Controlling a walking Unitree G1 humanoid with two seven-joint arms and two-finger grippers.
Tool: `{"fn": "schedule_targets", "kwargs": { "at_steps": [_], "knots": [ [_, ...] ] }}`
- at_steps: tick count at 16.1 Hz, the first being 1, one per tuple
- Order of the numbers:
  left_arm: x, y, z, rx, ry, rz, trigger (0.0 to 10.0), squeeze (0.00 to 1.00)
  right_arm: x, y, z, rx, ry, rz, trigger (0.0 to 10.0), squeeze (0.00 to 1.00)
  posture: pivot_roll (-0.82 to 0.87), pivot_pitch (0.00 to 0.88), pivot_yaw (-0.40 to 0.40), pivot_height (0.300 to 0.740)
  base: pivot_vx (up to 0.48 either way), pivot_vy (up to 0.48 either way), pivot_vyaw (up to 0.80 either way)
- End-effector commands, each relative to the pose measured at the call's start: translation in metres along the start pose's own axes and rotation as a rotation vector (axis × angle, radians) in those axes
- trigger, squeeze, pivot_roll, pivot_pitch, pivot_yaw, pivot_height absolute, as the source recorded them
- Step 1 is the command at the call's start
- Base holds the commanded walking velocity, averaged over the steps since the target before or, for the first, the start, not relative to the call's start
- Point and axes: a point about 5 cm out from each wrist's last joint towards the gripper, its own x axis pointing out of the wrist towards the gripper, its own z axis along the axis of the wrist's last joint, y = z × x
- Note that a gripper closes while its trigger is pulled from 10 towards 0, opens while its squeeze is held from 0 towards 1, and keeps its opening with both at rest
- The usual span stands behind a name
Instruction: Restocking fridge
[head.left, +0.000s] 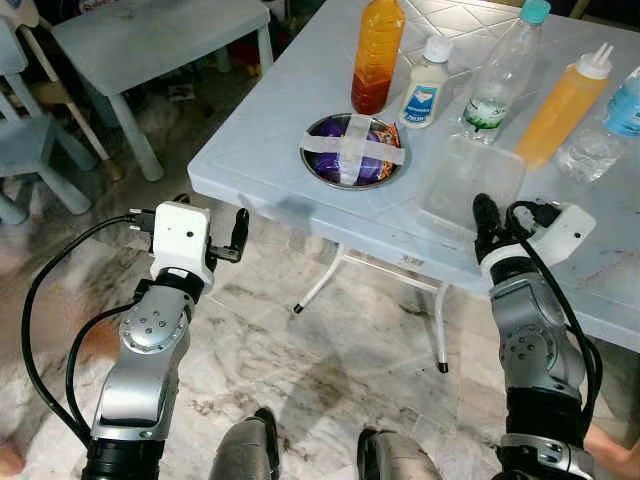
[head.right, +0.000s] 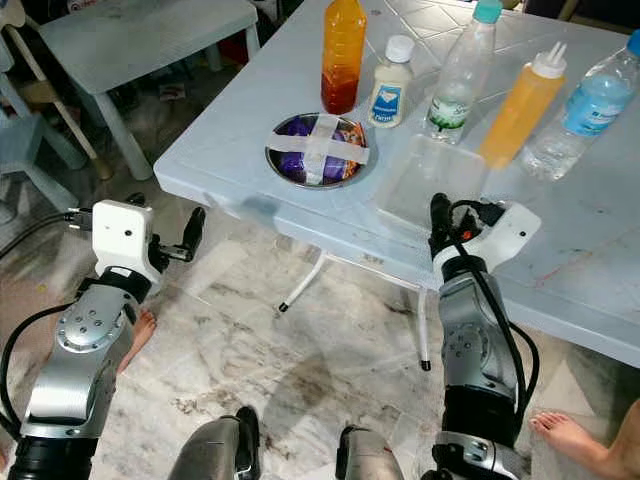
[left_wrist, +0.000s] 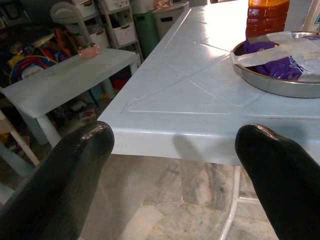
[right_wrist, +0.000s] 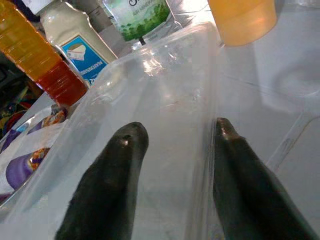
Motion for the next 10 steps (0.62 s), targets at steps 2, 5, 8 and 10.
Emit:
{"fn": "schedule_targets", "kwargs": {
  "at_steps": [2,5,8,10],
  "knots": [
    [-0.001,-0.001,0.002,0.009,-0.004,0.001,10.0,0.00,-0.002,-0.013,-0.004,0.031,0.022,-0.081,0.0,0.00,0.07,0.192,0.025,0.740,0.000,0.000,0.00],
    [-0.001,-0.001,0.002,0.011,-0.006,0.005,10.0,0.00,-0.001,-0.013,-0.004,0.060,0.019,-0.099,0.0,0.00,0.07,0.193,0.024,0.740,0.000,0.000,0.00],
    [-0.001,-0.002,0.002,0.009,-0.006,0.005,10.0,0.00,0.000,-0.011,0.001,0.078,0.002,-0.113,0.0,0.00,0.07,0.196,0.024,0.740,0.000,0.000,0.00],
    [-0.001,-0.002,0.002,0.008,-0.004,0.006,10.0,0.00,0.001,-0.006,0.007,0.087,-0.015,-0.114,0.0,0.00,0.07,0.198,0.023,0.740,0.000,0.000,0.00]
  ]
}}
